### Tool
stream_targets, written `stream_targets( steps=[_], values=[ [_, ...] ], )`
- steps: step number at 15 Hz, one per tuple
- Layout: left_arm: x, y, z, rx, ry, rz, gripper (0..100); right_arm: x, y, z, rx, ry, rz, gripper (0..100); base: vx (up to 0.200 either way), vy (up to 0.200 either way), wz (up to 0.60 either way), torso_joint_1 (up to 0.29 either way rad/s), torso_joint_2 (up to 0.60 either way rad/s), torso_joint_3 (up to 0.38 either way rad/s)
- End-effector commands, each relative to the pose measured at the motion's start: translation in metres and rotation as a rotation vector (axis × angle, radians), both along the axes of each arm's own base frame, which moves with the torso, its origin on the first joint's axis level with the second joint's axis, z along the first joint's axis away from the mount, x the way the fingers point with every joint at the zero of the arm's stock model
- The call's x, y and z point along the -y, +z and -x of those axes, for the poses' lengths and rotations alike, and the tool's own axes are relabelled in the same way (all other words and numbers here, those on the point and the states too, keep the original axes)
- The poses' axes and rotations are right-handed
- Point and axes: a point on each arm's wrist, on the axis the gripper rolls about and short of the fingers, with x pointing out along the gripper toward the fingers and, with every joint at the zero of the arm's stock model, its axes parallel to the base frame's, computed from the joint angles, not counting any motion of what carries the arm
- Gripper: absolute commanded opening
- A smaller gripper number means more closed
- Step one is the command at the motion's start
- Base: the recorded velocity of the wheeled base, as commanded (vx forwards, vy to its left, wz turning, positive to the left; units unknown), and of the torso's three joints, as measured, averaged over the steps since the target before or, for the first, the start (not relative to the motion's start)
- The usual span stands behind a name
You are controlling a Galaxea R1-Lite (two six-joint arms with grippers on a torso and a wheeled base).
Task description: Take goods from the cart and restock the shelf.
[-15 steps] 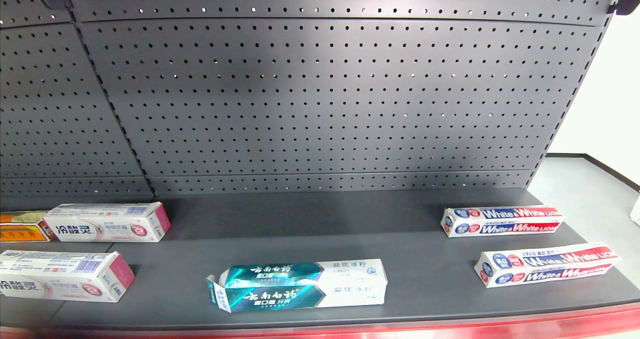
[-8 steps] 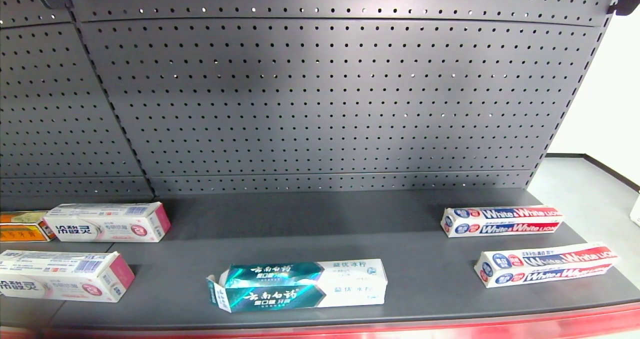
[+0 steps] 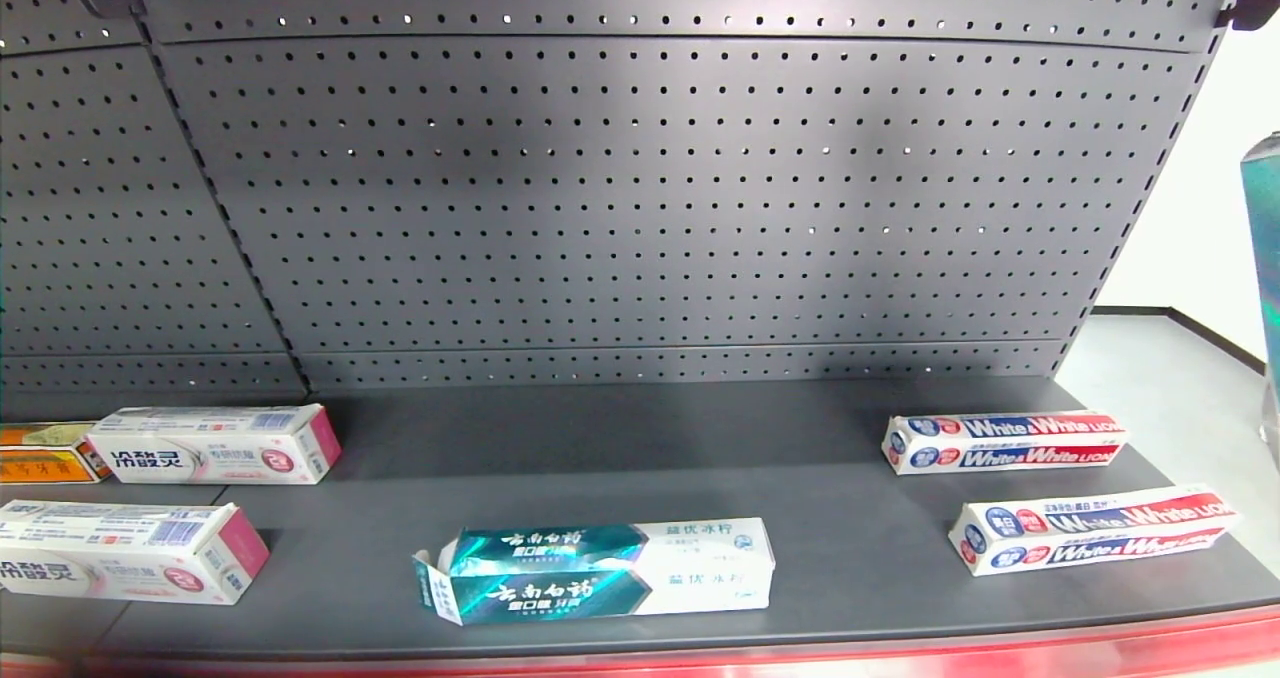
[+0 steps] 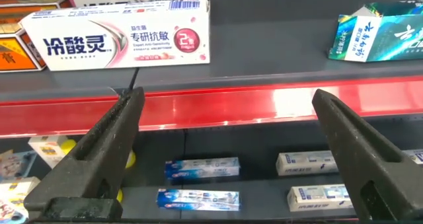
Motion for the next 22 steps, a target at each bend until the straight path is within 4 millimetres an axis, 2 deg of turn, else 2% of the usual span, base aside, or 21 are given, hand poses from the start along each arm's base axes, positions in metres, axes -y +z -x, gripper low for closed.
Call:
stream_targets(
  steps=[1, 5, 6, 9, 13, 15, 18, 22],
  values=[
    [0.0, 0.0, 0.0, -0.003, -0.001, -0.003, 100, -0.016, 0.0, -0.031, -0.076, 0.045, 0.014, 0, 0.0, 0.0, 0.0, 0.0, 0.0, 0.0],
    [0.0, 0.0, 0.0, -0.001, 0.001, 0.0, 100, -0.043, -0.009, -0.073, -0.103, 0.1, 0.027, 0, 0.0, 0.0, 0.0, 0.0, 0.0, 0.0],
    [0.0, 0.0, 0.0, -0.001, 0.001, 0.0, 100, -0.053, -0.012, -0.089, -0.095, 0.124, 0.023, 0, 0.0, 0.0, 0.0, 0.0, 0.0, 0.0],
    [0.0, 0.0, 0.0, -0.003, 0.001, 0.004, 100, -0.081, -0.018, -0.115, -0.076, 0.212, 0.017, 0, 0.0, 0.0, 0.0, 0.0, 0.0, 0.0],
    [0.0, 0.0, 0.0, -0.003, 0.001, 0.004, 100, -0.105, -0.014, -0.125, -0.076, 0.312, 0.03, 0, 0.0, 0.0, 0.0, 0.0, 0.0, 0.0],
    [0.0, 0.0, 0.0, -0.003, 0.001, 0.004, 100, -0.109, -0.011, -0.125, -0.053, 0.355, 0.065, 0, 0.0, 0.0, 0.0, 0.0, 0.0, 0.0],
    [0.0, 0.0, 0.0, -0.003, 0.001, 0.004, 100, -0.111, -0.011, -0.112, -0.115, 0.396, 0.104, 0, 0.0, 0.0, 0.0, 0.0, 0.0, 0.0],
    [0.0, 0.0, 0.0, -0.001, 0.001, 0.004, 100, -0.114, -0.006, -0.11, -0.17, 0.462, 0.214, 0, 0.0, 0.0, 0.0, 0.0, 0.0, 0.0]
  ],
)
